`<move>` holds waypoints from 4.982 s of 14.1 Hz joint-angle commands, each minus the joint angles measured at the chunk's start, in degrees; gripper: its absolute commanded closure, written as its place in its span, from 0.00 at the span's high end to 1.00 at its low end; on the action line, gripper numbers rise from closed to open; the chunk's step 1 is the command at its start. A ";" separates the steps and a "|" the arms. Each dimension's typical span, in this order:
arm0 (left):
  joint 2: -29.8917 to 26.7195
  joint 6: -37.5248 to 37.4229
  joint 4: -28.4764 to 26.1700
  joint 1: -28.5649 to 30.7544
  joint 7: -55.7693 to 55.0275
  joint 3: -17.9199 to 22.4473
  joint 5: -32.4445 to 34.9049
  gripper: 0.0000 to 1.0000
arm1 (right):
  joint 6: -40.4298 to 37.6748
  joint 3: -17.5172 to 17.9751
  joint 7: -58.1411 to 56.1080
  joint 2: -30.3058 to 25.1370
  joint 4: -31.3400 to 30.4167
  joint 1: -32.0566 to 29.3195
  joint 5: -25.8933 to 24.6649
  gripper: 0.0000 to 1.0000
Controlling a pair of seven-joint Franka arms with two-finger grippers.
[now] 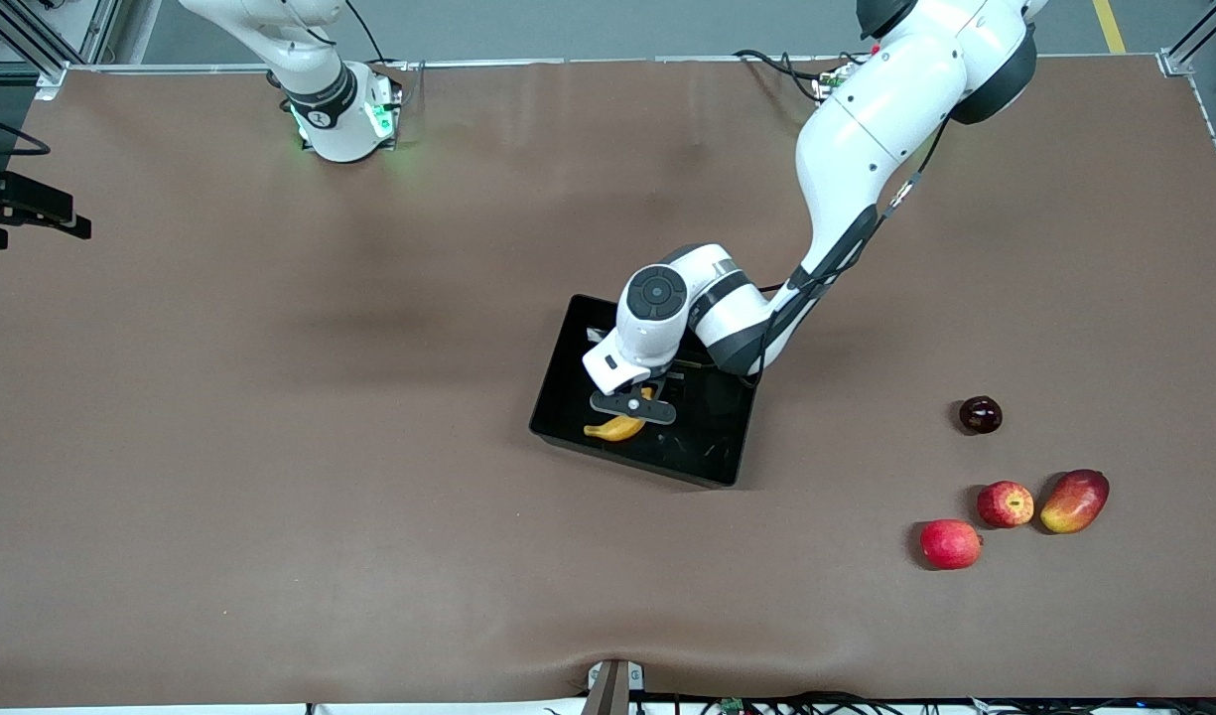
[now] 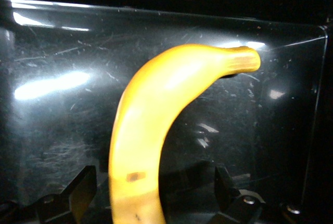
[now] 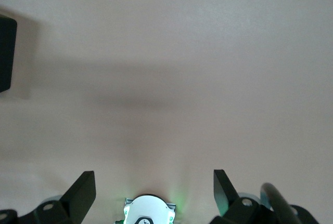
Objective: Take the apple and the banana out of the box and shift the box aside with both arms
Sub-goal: 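Lower the left gripper and grasp the banana by its middle, then lift the banana with the left gripper while the right gripper reaches the tray, then carry the banana to the fruits while the right gripper grips the tray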
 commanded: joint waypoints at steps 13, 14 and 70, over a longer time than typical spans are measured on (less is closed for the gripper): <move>0.75 2.15 1.17 -0.71 -0.90 1.33 3.97 0.00 | -0.63 0.57 0.72 0.57 0.92 -0.79 0.75 1.00; -0.04 1.98 1.09 0.17 -0.37 1.33 3.97 0.00 | -0.71 0.57 0.72 0.57 0.92 -0.79 0.75 1.00; -1.89 7.60 9.35 44.21 61.51 8.71 -13.09 0.00 | 28.49 0.31 37.24 18.52 -9.45 20.77 6.90 0.00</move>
